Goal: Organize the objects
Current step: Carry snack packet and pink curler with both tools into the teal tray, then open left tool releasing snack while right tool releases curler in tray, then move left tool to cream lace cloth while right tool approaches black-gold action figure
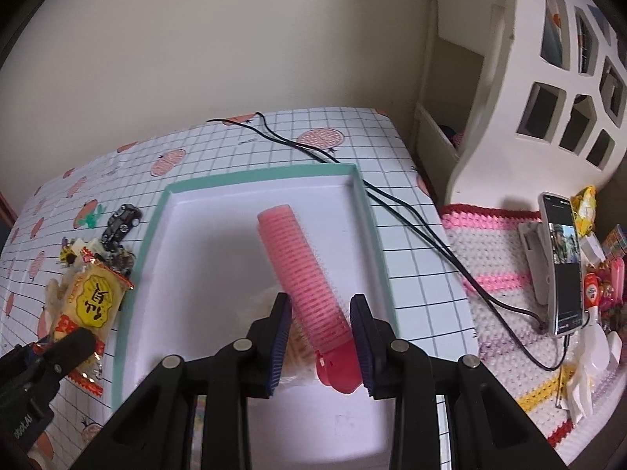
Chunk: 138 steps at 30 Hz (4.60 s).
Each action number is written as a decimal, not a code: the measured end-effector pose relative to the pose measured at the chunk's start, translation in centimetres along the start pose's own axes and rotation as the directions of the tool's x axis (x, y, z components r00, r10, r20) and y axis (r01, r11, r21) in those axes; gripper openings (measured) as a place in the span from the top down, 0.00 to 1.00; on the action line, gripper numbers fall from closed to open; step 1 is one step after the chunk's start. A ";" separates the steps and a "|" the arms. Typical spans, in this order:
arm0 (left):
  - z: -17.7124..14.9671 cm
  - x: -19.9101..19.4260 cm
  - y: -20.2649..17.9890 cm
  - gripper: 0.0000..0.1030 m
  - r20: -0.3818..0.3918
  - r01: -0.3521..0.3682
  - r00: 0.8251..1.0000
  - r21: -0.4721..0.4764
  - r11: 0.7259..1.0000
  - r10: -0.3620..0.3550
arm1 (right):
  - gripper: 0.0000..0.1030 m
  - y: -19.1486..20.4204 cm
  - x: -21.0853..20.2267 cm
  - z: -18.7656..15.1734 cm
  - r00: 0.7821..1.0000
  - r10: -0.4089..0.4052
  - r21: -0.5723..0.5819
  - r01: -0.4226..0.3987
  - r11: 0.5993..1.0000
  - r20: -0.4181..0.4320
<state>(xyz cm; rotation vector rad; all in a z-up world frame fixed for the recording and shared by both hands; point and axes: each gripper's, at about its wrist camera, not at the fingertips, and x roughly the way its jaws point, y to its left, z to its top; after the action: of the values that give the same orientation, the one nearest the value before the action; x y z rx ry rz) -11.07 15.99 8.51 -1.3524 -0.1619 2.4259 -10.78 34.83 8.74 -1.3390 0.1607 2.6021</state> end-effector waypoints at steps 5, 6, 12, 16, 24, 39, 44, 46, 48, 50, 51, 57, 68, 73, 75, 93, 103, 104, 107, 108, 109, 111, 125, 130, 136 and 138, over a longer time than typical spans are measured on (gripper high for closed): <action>-0.2 1.1 -2.0 0.75 -0.020 0.023 1.000 0.034 0.999 -0.022 | 0.68 -1.0 0.4 -0.4 1.000 -0.015 0.005 0.015 1.000 -0.019; -0.3 1.2 -2.2 0.75 -0.023 0.029 0.999 0.038 0.999 -0.028 | 0.68 -1.2 0.6 -0.5 1.000 -0.018 0.009 0.018 1.000 -0.026; -0.8 2.5 -3.1 0.74 -0.085 0.045 0.996 0.081 0.996 -0.038 | 0.68 -1.4 1.3 -0.8 0.997 -0.024 0.015 0.025 1.000 -0.068; -1.2 3.2 -2.8 0.74 -0.132 0.052 0.990 0.066 0.997 -0.043 | 0.68 -1.1 1.9 -1.2 0.994 -0.029 -0.003 0.029 1.000 -0.102; -1.4 3.4 -2.6 0.74 -0.156 0.061 0.986 0.060 0.996 -0.051 | 0.67 -1.0 2.6 -1.7 0.988 -0.042 -0.006 0.042 0.999 -0.147; -0.2 1.9 -0.6 0.63 -0.107 0.078 0.991 0.015 0.997 -0.076 | 0.51 -0.6 2.5 -1.8 0.989 -0.049 -0.001 0.050 0.999 -0.142; 0.1 1.3 0.8 0.55 -0.095 0.057 0.994 -0.002 0.998 -0.057 | 0.51 -0.2 2.0 -1.5 0.991 -0.053 -0.002 0.053 0.999 -0.121; 0.3 1.0 1.3 0.53 -0.085 0.043 0.995 -0.005 0.999 -0.043 | 0.51 0.0 1.8 -1.3 0.993 -0.047 0.000 0.047 0.999 -0.112; 0.4 0.8 1.9 0.51 -0.082 0.036 0.996 -0.012 0.999 -0.037 | 0.51 0.3 1.6 -1.2 0.994 -0.037 -0.002 0.037 0.999 -0.100; 0.5 0.6 2.5 0.46 -0.079 0.021 0.997 -0.016 1.000 -0.022 | 0.51 0.8 1.4 -1.0 0.996 -0.023 -0.009 0.022 1.000 -0.086; 0.6 0.5 2.7 0.45 -0.078 0.011 0.997 -0.017 1.000 -0.013 | 0.51 1.0 1.3 -1.0 0.997 -0.018 -0.013 0.017 1.000 -0.081; 0.8 0.1 4.7 0.38 -0.080 -0.037 0.996 -0.056 0.998 0.032 | 0.42 2.8 0.9 -0.8 0.998 0.010 -0.045 -0.013 0.999 -0.059; 0.7 0.0 7.0 0.26 -0.083 -0.100 0.992 -0.107 0.989 0.091 | 0.22 4.9 0.6 -0.9 0.999 0.035 -0.108 -0.039 0.993 -0.040; 0.6 0.1 7.6 0.14 -0.084 -0.110 0.991 -0.135 0.985 0.099 | 0.10 4.9 0.8 -0.9 0.999 0.037 -0.115 -0.041 0.993 -0.039; 0.6 0.0 7.5 0.14 -0.078 -0.116 0.991 -0.132 0.984 0.106 | 0.04 5.0 0.8 -1.0 0.999 0.036 -0.116 -0.040 0.992 -0.037; 2.8 -1.3 10.8 0.03 -0.010 -0.194 0.981 -0.192 0.962 0.196 | 0.00 6.2 0.2 0.5 0.998 0.060 -0.138 -0.058 0.989 0.010; 5.3 -1.8 15.8 0.03 0.012 -0.241 0.968 -0.256 0.936 0.252 | 0.00 10.1 0.6 3.9 0.988 0.149 -0.168 -0.143 0.975 0.023; 5.5 -1.9 16.4 0.03 0.014 -0.245 0.966 -0.265 0.933 0.257 | 0.00 10.4 0.9 4.0 0.987 0.156 -0.169 -0.150 0.974 0.021; 5.8 -2.1 18.7 0.03 0.016 -0.254 0.962 -0.303 0.919 0.271 | 0.01 11.9 1.3 4.7 0.981 0.191 -0.184 -0.183 0.966 0.022; 5.9 -2.1 19.4 0.03 0.015 -0.253 0.962 -0.317 0.914 0.272 | 0.01 12.5 1.4 5.0 0.980 0.198 -0.198 -0.190 0.962 0.024; 6.0 -2.1 20.0 0.03 0.015 -0.250 0.963 -0.330 0.910 0.269 | 0.02 13.1 1.4 5.2 0.979 0.201 -0.210 -0.191 0.959 0.025; 6.0 -2.0 20.9 0.03 0.012 -0.249 0.963 -0.339 0.907 0.268 | 0.04 14.5 1.4 5.6 0.975 0.218 -0.230 -0.205 0.951 0.030; 4.8 -0.4 21.2 0.03 -0.062 -0.210 0.978 -0.309 0.928 0.200 | 0.26 20.4 3.4 2.8 0.968 0.249 -0.400 -0.242 0.884 -0.037; 4.3 0.4 21.8 0.03 -0.103 -0.206 0.978 -0.327 0.922 0.182 | 0.38 21.4 4.6 1.8 0.966 0.247 -0.406 -0.259 0.876 -0.083; 3.8 1.4 22.0 0.03 -0.132 -0.198 0.978 -0.349 0.916 0.161 | 0.39 22.6 6.1 0.6 0.970 0.212 -0.429 -0.244 0.870 -0.122; 3.7 1.8 22.0 0.03 -0.144 -0.191 0.979 -0.359 0.914 0.148 | 0.41 22.6 6.5 0.4 0.969 0.207 -0.428 -0.245 0.870 -0.133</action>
<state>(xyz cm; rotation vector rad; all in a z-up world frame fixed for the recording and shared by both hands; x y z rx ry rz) -20.55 -3.54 3.16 -1.7280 -0.5185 2.5398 -20.10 13.83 3.68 -1.6640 -0.3033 2.8985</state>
